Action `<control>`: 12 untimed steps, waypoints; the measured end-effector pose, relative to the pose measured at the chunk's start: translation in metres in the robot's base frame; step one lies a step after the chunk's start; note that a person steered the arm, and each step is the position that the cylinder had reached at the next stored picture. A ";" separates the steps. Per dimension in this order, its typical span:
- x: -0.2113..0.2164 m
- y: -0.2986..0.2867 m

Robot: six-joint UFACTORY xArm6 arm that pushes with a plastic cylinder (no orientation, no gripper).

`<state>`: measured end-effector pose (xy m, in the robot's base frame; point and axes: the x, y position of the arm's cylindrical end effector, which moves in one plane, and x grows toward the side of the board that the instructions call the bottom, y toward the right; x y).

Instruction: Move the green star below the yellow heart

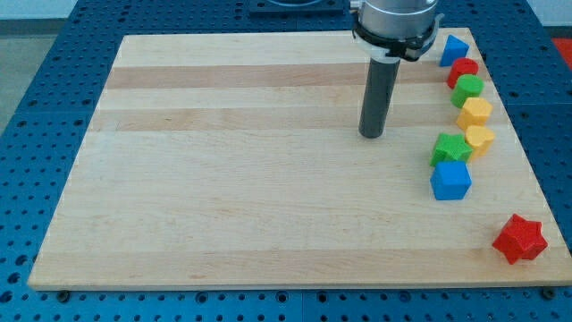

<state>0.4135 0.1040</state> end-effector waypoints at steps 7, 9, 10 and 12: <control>0.001 0.066; 0.018 0.066; 0.032 0.068; 0.038 0.068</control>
<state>0.4514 0.1718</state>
